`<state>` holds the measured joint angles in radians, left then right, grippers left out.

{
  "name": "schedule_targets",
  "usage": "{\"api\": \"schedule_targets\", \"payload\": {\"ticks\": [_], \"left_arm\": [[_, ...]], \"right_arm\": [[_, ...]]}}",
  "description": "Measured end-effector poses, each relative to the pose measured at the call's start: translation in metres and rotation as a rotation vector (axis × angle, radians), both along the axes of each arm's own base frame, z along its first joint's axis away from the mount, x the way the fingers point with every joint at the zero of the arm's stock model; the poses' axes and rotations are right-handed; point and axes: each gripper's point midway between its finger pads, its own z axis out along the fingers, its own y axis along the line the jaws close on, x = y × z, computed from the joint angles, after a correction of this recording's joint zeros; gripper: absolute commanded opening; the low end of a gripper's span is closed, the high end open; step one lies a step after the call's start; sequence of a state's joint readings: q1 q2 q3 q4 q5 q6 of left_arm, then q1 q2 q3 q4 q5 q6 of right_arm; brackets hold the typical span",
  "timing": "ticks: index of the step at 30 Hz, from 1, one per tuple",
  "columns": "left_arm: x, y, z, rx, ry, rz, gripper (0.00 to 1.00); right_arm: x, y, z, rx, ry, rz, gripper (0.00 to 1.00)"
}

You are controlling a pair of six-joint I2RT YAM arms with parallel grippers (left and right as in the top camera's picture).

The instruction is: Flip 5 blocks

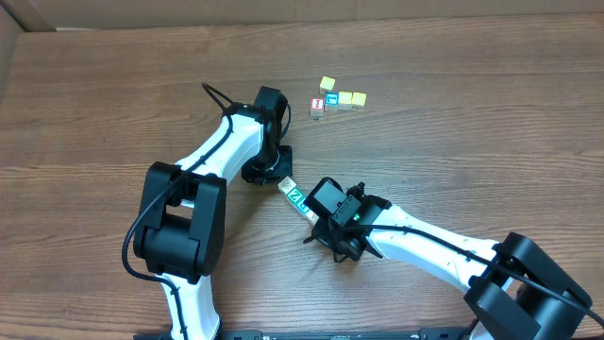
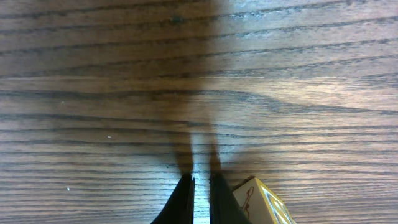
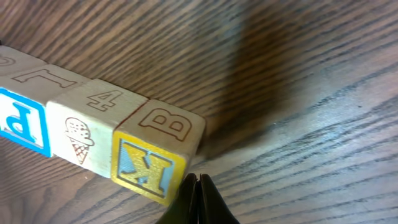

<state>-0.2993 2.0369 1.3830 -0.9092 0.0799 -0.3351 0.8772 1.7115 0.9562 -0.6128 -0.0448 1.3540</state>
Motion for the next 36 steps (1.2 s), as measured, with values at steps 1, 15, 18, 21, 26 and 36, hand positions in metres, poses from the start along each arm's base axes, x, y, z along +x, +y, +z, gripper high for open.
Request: {"api": "schedule_targets", "payload": {"ticks": [1,15,18,21,26,36], "left_arm": [[0.0,0.0,0.0,0.0,0.0,-0.002,0.04],[0.009,-0.003,0.0,-0.014,-0.035,-0.004,0.04],[0.01,-0.004,0.0,-0.016,-0.043,-0.004,0.04],[0.011,-0.004,0.0,-0.016,-0.044,-0.006,0.04],[0.011,-0.004,0.0,-0.016,-0.044,-0.006,0.04],[0.015,-0.004,0.002,-0.017,-0.058,-0.006,0.04]], "right_arm": [[0.0,0.0,0.0,0.001,0.001,-0.006,0.04],[0.001,0.004,0.001,0.022,0.008,-0.067,0.04],[-0.001,0.011,0.002,0.037,-0.002,-0.057,0.04],[-0.004,0.016,0.003,0.047,-0.003,-0.055,0.04],[-0.007,0.022,0.004,0.064,0.001,-0.08,0.04],[-0.015,0.046,0.008,0.137,-0.01,-0.094,0.09]]}}
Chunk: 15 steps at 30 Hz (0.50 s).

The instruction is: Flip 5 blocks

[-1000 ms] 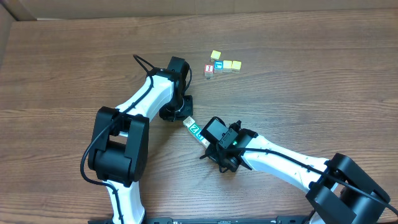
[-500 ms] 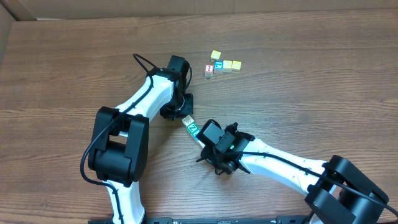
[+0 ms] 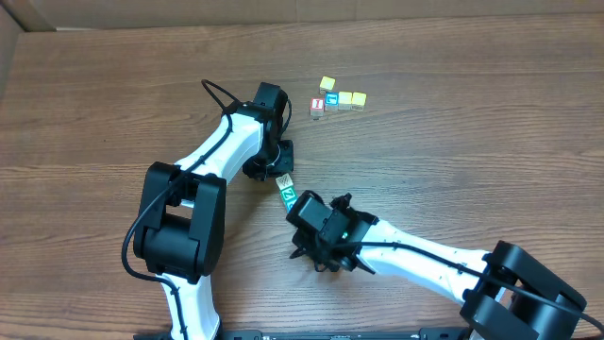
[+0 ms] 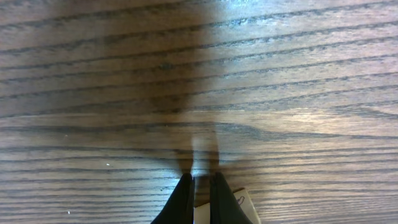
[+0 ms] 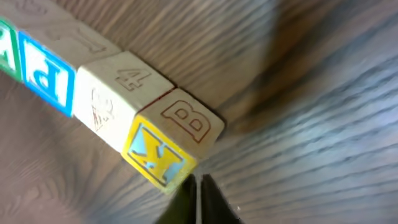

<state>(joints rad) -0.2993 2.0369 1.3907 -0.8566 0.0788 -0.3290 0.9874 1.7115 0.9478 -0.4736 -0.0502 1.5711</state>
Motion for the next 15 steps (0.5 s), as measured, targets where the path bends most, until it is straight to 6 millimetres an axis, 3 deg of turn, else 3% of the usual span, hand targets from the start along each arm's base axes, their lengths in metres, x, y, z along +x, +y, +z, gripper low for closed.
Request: {"api": "schedule_targets", "payload": {"ticks": [15], "left_arm": [[0.001,0.0,0.0,-0.002,-0.005,0.0,0.04]], "right_arm": [[-0.007,0.02,0.006,0.049,-0.037,0.025,0.08]]}}
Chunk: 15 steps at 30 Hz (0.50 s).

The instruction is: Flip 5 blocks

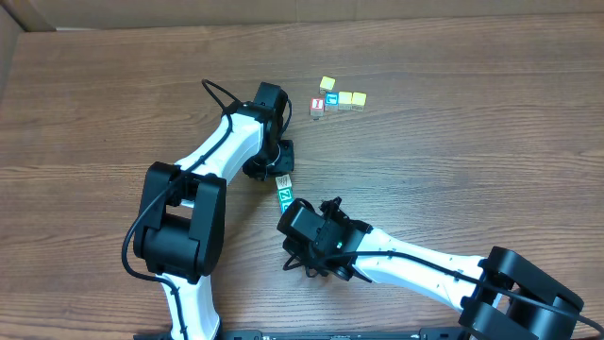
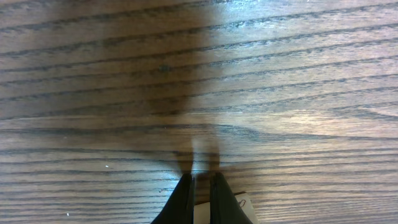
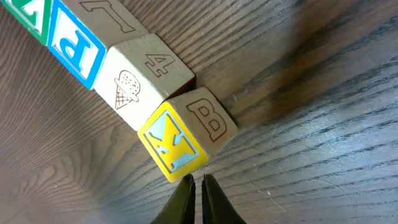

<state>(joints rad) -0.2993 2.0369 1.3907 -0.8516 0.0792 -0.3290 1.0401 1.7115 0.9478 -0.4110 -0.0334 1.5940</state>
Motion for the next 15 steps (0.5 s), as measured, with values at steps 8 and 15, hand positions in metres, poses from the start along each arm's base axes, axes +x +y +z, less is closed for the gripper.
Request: {"api": "schedule_targets", "payload": {"ticks": [8,15], "left_arm": [[0.001,0.0,0.0,-0.001,-0.003,0.0,0.04],[-0.002,0.0,0.0,-0.001,0.007,0.0,0.04]], "right_arm": [[0.001,0.007,0.003,0.024,-0.023,0.004,0.04],[0.0,0.016,0.008,0.055,-0.036,0.031,0.05]]}}
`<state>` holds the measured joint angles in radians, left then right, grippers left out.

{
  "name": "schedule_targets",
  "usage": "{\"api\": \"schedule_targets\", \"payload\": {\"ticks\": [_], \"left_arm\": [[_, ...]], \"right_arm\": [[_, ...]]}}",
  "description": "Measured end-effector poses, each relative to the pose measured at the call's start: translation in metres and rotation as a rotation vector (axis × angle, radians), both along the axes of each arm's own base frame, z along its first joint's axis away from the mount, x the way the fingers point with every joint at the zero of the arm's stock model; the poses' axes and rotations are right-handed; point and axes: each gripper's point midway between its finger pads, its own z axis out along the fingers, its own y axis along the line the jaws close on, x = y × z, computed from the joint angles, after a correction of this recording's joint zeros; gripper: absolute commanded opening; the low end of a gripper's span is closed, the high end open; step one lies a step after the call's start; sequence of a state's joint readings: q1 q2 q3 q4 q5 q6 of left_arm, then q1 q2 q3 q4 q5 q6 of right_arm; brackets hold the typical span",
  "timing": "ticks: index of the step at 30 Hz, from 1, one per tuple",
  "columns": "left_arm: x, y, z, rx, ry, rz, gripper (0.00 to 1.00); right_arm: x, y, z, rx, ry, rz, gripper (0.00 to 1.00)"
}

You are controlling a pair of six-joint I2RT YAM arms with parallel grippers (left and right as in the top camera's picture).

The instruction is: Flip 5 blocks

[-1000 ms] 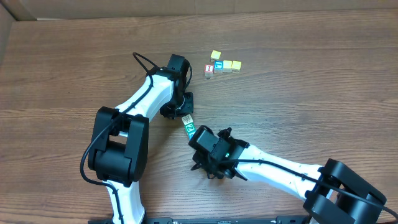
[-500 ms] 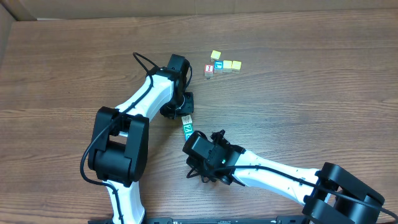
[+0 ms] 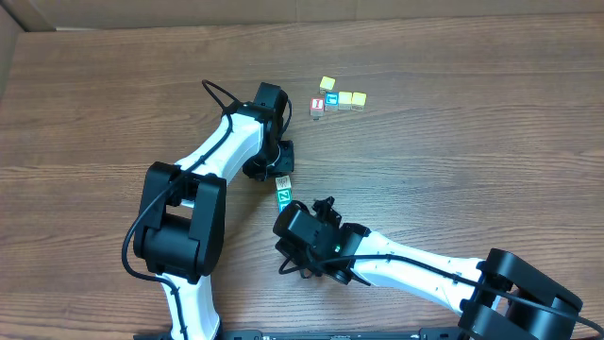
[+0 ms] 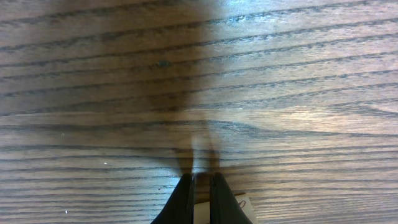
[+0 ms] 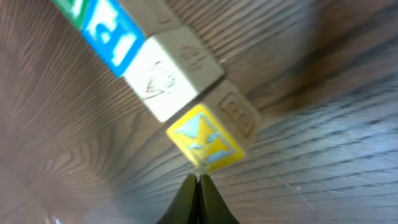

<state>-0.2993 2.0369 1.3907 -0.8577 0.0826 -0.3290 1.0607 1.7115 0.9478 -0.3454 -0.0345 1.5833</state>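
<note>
A short row of letter blocks (image 3: 283,194) lies mid-table between my two arms. The right wrist view shows it blurred: a green block (image 5: 69,9), a blue one (image 5: 112,34), a pale ice-cream block (image 5: 168,81) and a yellow K block (image 5: 208,140) at the near end. My right gripper (image 5: 199,182) is shut, its tip touching the yellow block's lower edge. My left gripper (image 4: 200,190) is shut at the row's far end, a pale block (image 4: 244,203) just beneath its fingers (image 4: 185,200).
A cluster of several more small blocks (image 3: 335,97), yellow, blue, red and pale, sits at the back of the wooden table (image 3: 472,170). The left arm (image 3: 222,142) reaches in from the left and the right arm (image 3: 415,269) from the lower right.
My right fingers, slightly apart before, are now pressed together against the yellow block's lower edge. The row sits higher and further left in the right wrist view. The left gripper is unchanged.
At first my right gripper stood shut beside the yellow K block and the row lay slanted towards the right arm. The right wrist then stood further left each time and the row lay more upright. The pale end block came under my left fingers.
</note>
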Motion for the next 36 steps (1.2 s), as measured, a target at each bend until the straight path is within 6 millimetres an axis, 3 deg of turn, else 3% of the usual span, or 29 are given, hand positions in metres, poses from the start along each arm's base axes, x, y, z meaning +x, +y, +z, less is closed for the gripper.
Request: {"api": "schedule_targets", "payload": {"ticks": [6,10,13,17,19,20,23,28,30,32,36], "left_arm": [[-0.003,0.001,0.008,0.008,0.026,0.0,0.04],[0.013,-0.002,0.032,0.005,-0.008,0.005,0.04],[0.028,0.0,0.051,0.001,-0.046,0.025,0.04],[0.044,0.008,0.068,-0.007,-0.088,0.069,0.04],[0.046,0.013,0.069,-0.004,-0.089,0.09,0.04],[0.046,0.014,0.069,-0.001,-0.086,0.094,0.04],[0.034,0.019,0.068,0.026,-0.039,0.116,0.04],[0.008,0.029,0.065,0.089,0.061,0.154,0.04],[-0.002,0.032,0.065,0.103,0.102,0.16,0.04],[-0.016,0.035,0.065,0.122,0.157,0.162,0.04],[-0.029,0.038,0.057,0.135,0.204,0.159,0.04]], "right_arm": [[-0.003,0.007,0.003,0.022,-0.022,0.083,0.11],[0.001,0.007,0.012,-0.011,-0.081,0.187,0.12],[0.015,-0.005,0.032,-0.085,-0.119,0.245,0.12],[0.054,-0.033,0.065,-0.149,-0.15,0.243,0.12],[0.081,-0.055,0.076,-0.163,-0.163,0.228,0.17],[0.091,-0.066,0.078,-0.167,-0.164,0.223,0.22],[0.112,-0.108,0.075,-0.2,-0.132,0.22,0.22],[0.122,-0.172,0.066,-0.264,-0.046,0.202,0.22],[0.123,-0.189,0.064,-0.282,-0.021,0.191,0.28],[0.123,-0.197,0.063,-0.297,-0.014,0.19,0.34],[0.126,-0.209,0.061,-0.362,-0.032,0.204,0.37]]}}
